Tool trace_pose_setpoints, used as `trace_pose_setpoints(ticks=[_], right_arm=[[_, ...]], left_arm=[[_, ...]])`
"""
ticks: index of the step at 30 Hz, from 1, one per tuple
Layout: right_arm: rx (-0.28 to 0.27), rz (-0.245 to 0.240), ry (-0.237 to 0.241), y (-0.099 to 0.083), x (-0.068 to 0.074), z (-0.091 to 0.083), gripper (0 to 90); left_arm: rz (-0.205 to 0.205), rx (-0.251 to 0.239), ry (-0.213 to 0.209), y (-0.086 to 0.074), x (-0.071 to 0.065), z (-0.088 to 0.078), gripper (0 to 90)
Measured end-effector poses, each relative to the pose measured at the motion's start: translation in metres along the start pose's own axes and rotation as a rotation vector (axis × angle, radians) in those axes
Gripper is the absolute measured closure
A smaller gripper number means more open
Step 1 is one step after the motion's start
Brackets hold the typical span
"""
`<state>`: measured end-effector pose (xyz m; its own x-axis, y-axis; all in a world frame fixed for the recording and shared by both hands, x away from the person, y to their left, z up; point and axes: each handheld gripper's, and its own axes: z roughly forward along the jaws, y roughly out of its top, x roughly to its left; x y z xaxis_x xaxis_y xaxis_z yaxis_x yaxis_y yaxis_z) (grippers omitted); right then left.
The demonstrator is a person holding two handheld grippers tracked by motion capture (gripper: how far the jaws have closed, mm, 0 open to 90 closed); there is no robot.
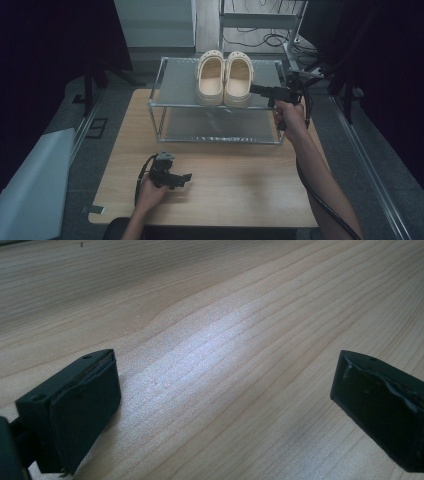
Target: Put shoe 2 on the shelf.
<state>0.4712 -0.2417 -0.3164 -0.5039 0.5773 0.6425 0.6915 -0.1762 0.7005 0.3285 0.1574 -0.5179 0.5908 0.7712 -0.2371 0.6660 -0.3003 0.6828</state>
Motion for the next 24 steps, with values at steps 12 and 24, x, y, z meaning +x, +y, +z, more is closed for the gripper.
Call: trace_pose_setpoints(ticks=[12,24], right_arm=[[0.012,0.023,0.073,-0.019,-0.007,-0.019,10.3],[0.039,0.043,0.116,-0.044,-0.013,-0.036,7.3]], left_arm=[[-0.003,-0.004,0.001,0.0,0.001,0.0,0.0],[-0.001,-0.003,0.003,-0.001,0.0,0.0,0.0]])
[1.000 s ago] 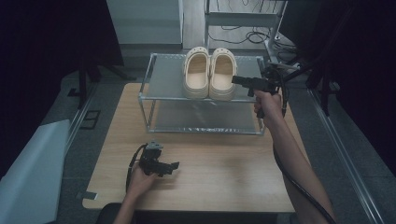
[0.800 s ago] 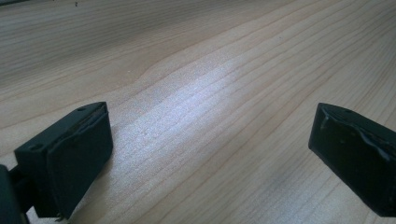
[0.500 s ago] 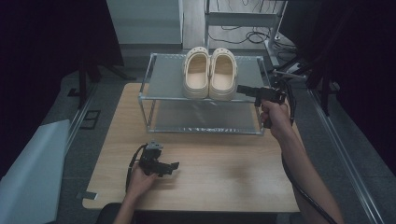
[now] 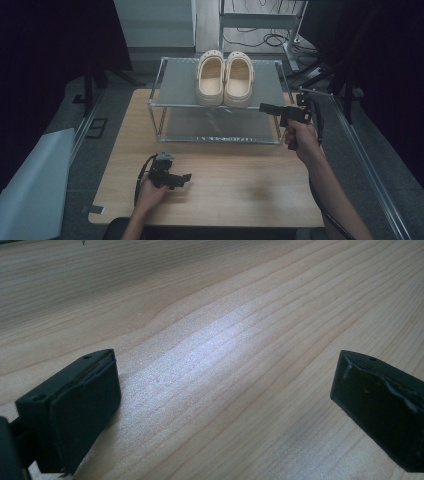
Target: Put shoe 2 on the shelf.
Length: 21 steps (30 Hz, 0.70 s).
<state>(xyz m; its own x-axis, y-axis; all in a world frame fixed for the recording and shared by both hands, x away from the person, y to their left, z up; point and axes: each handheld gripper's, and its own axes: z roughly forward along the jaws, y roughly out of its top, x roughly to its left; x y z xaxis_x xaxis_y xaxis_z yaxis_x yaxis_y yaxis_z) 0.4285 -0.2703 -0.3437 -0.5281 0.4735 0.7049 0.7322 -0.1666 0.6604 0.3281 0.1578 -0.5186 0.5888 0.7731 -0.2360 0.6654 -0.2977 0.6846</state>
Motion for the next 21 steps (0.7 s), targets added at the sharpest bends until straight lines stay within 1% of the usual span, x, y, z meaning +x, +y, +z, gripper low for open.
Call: trace_pose_setpoints(ticks=[5,9,14,18,21], right_arm=[[0.01,-0.001,-0.006,-0.013,-0.005,-0.009,7.2],[0.024,0.009,-0.006,-0.024,-0.011,-0.015,7.3],[0.043,-0.009,-0.025,-0.036,-0.016,-0.021,7.5],[0.047,-0.006,-0.025,-0.047,-0.022,-0.027,7.6],[0.056,-0.016,-0.036,-0.054,-0.025,-0.031,7.6]], left_arm=[[-0.001,0.0,0.001,0.0,0.0,0.0,0.0],[0.0,0.001,0.002,0.0,-0.001,0.0,0.0],[-0.001,0.001,-0.004,0.0,-0.001,0.0,0.0],[-0.001,-0.002,-0.004,-0.001,-0.001,0.0,0.0],[-0.002,-0.003,-0.003,-0.001,-0.001,0.0,0.0]])
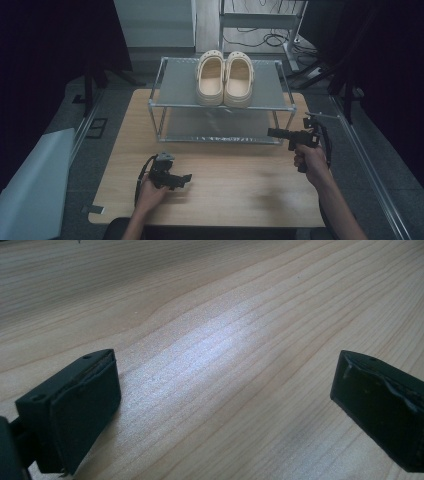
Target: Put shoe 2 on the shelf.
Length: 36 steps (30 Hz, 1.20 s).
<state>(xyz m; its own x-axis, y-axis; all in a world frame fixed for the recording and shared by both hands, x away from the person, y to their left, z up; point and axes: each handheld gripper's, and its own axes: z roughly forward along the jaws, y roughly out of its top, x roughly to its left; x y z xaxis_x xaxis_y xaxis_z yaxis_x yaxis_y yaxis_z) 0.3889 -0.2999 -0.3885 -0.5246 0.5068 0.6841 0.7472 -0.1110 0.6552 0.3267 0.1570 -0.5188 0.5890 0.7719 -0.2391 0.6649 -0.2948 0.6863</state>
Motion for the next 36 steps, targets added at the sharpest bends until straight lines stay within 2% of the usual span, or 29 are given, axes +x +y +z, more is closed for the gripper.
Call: trace_pose_setpoints(ticks=[11,23,31,36], right_arm=[[0.024,-0.012,-0.028,-0.034,-0.014,-0.015,7.6],[0.055,-0.029,-0.098,-0.072,-0.026,-0.01,7.9],[0.086,-0.079,-0.181,-0.09,-0.03,-0.003,8.0],[0.117,-0.115,-0.257,-0.103,-0.035,0.004,7.9]], left_arm=[[0.002,0.008,0.002,0.0,-0.001,0.0,0.0],[0.009,0.009,0.003,-0.001,-0.001,0.0,0.0],[0.012,0.008,0.006,-0.001,-0.002,0.0,0.0],[0.02,0.011,0.014,-0.001,-0.003,-0.001,0.0]])
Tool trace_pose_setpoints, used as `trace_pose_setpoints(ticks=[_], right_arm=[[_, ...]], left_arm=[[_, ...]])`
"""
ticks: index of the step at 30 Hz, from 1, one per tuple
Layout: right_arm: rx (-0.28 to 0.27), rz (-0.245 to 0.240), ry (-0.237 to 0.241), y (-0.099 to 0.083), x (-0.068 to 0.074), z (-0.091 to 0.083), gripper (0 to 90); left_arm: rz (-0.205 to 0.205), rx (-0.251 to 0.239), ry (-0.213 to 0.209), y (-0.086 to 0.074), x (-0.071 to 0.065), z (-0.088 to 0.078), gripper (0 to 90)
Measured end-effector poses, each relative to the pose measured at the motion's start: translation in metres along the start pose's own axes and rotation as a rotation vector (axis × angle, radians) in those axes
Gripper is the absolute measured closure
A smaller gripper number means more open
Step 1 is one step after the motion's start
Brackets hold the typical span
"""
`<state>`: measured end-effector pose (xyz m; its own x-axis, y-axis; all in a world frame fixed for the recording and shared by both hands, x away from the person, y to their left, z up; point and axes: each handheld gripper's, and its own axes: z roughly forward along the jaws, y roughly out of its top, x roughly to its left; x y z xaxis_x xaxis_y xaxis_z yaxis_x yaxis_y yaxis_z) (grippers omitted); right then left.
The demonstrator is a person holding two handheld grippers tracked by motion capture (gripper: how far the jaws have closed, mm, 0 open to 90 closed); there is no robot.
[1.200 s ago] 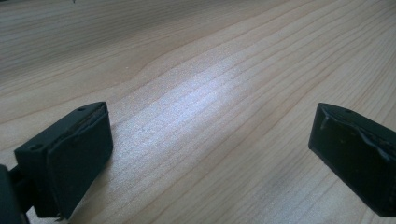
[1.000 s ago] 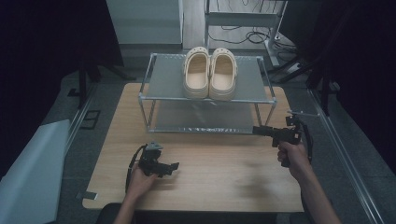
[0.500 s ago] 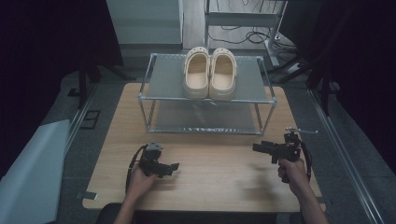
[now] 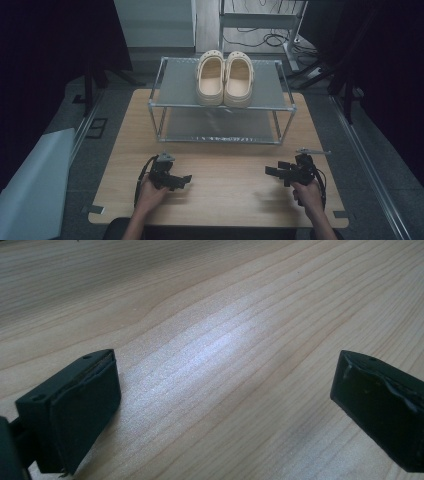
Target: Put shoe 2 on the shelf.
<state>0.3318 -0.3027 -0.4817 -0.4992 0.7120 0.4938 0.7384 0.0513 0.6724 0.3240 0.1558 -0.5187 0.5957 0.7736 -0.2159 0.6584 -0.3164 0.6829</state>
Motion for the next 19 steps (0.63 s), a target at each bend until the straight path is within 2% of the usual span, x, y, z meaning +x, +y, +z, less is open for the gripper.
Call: trace_pose_setpoints(ticks=[2,5,8,13,19], right_arm=[[0.022,-0.023,-0.034,-0.003,0.001,0.003,7.9],[0.056,-0.098,-0.094,-0.009,0.007,0.011,7.7],[0.079,-0.151,-0.124,-0.013,0.013,0.018,7.5],[0.131,-0.265,-0.195,-0.021,0.02,0.029,7.4],[0.156,-0.314,-0.228,-0.025,0.021,0.033,7.4]], left_arm=[[0.003,-0.001,0.001,0.0,-0.001,0.0,0.0],[0.015,0.007,0.009,0.0,-0.002,0.001,0.0],[0.025,0.01,0.012,0.0,-0.003,0.002,0.0],[0.038,0.014,0.019,0.0,-0.005,0.003,0.0],[0.054,0.001,0.029,0.002,-0.007,0.002,0.0]])
